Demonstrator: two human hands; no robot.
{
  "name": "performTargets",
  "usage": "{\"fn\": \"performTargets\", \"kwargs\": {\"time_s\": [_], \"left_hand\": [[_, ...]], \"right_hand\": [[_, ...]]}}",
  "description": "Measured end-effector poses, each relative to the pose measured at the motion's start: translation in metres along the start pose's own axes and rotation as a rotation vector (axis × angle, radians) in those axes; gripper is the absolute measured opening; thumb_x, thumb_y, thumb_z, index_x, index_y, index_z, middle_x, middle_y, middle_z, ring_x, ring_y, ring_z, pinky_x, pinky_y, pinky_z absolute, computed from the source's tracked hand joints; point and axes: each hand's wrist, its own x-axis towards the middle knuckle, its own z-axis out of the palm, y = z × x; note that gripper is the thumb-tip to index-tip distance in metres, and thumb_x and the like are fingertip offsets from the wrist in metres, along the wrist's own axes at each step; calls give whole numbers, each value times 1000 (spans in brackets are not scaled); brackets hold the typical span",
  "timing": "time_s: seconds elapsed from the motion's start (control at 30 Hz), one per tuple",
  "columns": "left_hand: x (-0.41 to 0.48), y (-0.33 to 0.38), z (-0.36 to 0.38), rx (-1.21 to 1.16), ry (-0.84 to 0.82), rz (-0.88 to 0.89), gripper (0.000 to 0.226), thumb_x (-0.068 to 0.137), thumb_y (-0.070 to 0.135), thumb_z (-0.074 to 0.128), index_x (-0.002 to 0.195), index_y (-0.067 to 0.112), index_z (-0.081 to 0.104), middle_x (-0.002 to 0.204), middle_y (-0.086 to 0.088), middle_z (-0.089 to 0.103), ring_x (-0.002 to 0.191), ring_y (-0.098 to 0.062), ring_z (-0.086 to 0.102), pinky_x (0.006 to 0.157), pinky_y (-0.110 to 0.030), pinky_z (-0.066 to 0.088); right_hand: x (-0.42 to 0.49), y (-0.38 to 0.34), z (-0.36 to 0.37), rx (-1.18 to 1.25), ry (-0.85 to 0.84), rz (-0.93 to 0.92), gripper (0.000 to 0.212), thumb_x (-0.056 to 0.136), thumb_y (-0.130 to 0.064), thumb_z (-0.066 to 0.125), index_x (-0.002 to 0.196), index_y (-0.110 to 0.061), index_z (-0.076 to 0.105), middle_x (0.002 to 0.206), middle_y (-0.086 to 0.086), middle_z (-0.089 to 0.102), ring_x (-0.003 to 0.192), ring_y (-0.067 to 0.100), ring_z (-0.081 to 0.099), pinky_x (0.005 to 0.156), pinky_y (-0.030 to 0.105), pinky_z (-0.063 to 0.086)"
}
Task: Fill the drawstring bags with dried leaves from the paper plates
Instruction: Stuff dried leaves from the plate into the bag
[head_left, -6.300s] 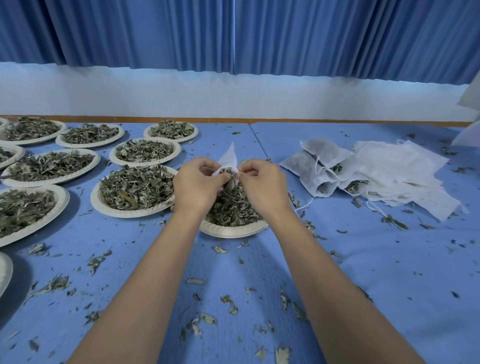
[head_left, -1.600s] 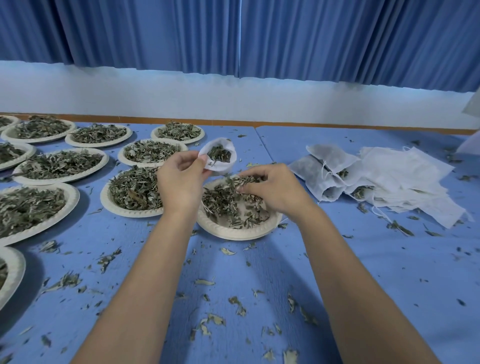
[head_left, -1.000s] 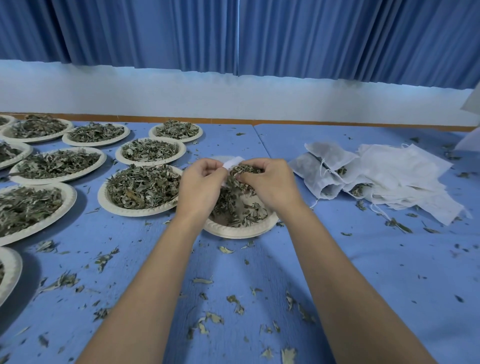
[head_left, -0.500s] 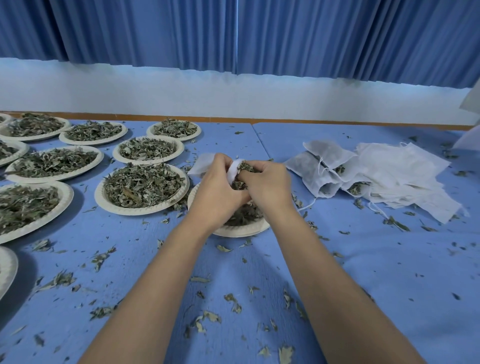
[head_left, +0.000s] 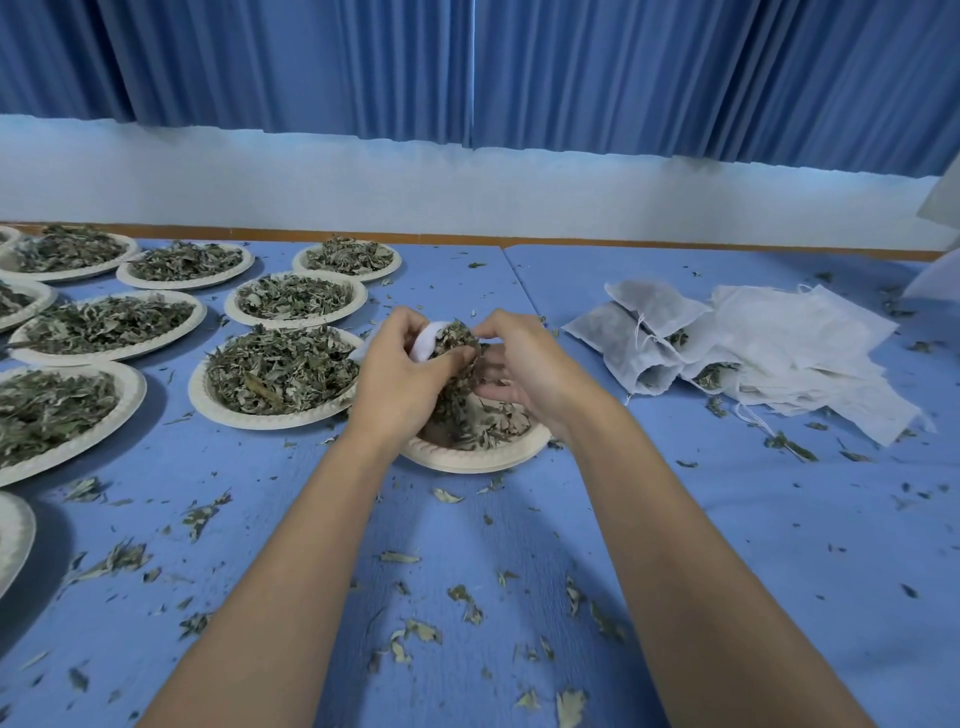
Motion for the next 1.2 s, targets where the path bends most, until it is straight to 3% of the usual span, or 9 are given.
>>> {"fn": "performTargets", "kwargs": {"time_s": [0.07, 0.23, 0.37, 0.47, 0.6, 0.8, 0.87, 1.03, 1.2], "left_hand": [[0, 0, -1, -11, -11, 0, 31, 79, 13, 76, 83, 12, 45, 72, -3, 44, 58, -8, 38, 52, -17, 34], [0, 1, -3, -46, -45, -5, 33, 78, 11, 76, 77, 18, 44, 72, 0, 45, 58, -4, 40, 56, -16, 36], [-1, 4, -5, -30, -103, -5, 34, 78, 12, 76, 75, 19, 43, 75, -6, 46, 63, -10, 42, 60, -22, 38], [-1, 5, -7, -77, -134, -33, 32, 79, 9, 74, 76, 19, 44, 72, -3, 51, 67, -15, 48, 67, -33, 43], [0, 4, -12, -94, -169, -51, 31, 82, 8, 72, 77, 18, 43, 69, 1, 51, 69, -16, 50, 70, -36, 45], [3, 0, -14, -126, -162, -67, 31, 81, -1, 70, 77, 16, 44, 72, -4, 56, 65, -15, 53, 62, -28, 48], [5, -1, -14, -102, -137, -64, 31, 81, 0, 70, 76, 16, 44, 71, -3, 55, 63, -13, 51, 59, -26, 47], [11, -4, -12, 134, -4, 13, 36, 82, -5, 63, 70, 18, 39, 64, 1, 45, 54, -10, 37, 48, -21, 34], [15, 2, -8, 334, 221, 74, 39, 75, -14, 53, 63, 19, 38, 62, 3, 43, 52, -9, 35, 41, -15, 29]], "right_hand": [[0, 0, -2, 24, -2, 6, 31, 94, -18, 42, 122, -6, 48, 108, 14, 60, 85, 21, 60, 84, 34, 54], [-1, 1, -10, 180, 70, -11, 18, 95, -7, 44, 84, -12, 57, 67, 3, 67, 54, 18, 67, 60, 26, 58], [5, 10, -13, -22, 216, -152, 14, 93, -9, 52, 84, -15, 61, 85, 1, 63, 60, 18, 66, 59, 26, 58], [5, 14, -16, -39, 124, -199, 23, 89, -3, 54, 86, -20, 69, 91, 2, 69, 75, 14, 66, 68, 26, 58], [4, 15, -20, -21, 64, -241, 23, 86, -2, 57, 89, -19, 72, 80, -8, 70, 72, 0, 65, 64, 14, 55], [12, 22, -10, -114, 130, -319, 24, 82, 2, 64, 78, -21, 67, 78, 5, 68, 76, 21, 67, 80, 37, 58], [13, 23, -7, -168, 192, -331, 20, 79, -1, 67, 75, -21, 68, 75, 5, 69, 74, 21, 68, 80, 40, 58], [13, 23, -9, -135, 208, -347, 24, 78, 3, 67, 68, -20, 66, 58, -5, 65, 53, 7, 63, 65, 27, 56], [11, 20, -6, -175, 208, -360, 23, 76, -4, 72, 66, -23, 66, 60, -2, 68, 61, 15, 67, 77, 41, 59]]}}
